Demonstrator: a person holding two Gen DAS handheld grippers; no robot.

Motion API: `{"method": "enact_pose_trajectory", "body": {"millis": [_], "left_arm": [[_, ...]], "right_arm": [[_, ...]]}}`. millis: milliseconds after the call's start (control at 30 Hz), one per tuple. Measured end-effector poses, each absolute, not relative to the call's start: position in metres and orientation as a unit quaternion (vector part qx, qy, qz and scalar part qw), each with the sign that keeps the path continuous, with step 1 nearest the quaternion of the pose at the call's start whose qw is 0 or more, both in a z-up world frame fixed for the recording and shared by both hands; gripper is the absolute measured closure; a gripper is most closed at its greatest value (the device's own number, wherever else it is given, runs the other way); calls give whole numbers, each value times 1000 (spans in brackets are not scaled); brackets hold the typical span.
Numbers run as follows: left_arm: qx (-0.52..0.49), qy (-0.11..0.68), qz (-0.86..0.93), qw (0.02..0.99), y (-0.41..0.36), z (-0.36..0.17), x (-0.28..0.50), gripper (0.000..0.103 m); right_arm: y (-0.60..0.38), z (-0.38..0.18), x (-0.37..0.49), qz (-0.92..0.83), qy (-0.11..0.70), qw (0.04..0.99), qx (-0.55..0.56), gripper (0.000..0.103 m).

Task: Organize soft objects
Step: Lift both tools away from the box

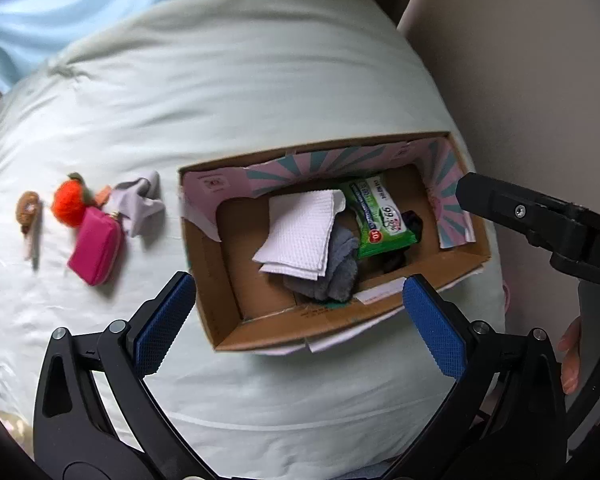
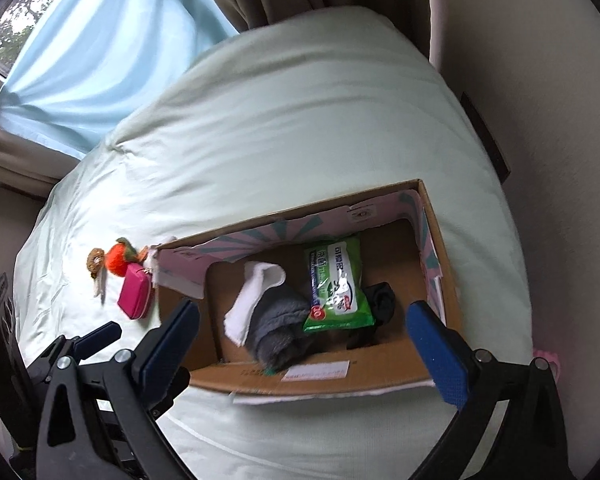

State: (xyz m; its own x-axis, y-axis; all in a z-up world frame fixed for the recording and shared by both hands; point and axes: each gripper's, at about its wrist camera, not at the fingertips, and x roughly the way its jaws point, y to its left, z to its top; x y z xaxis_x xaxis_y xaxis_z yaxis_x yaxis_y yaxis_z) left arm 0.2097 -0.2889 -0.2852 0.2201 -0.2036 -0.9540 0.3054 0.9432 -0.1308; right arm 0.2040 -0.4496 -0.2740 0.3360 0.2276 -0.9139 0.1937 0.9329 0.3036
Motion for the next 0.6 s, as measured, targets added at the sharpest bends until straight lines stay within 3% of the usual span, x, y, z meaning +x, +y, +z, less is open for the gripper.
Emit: {"method": "enact_pose_trajectory", "body": {"millis": [600], "left_arm": [[35,490,-123,862,-198,-162,117,0]], "right_arm": [[-382,-149,110,30,477,873,94,0]]}}
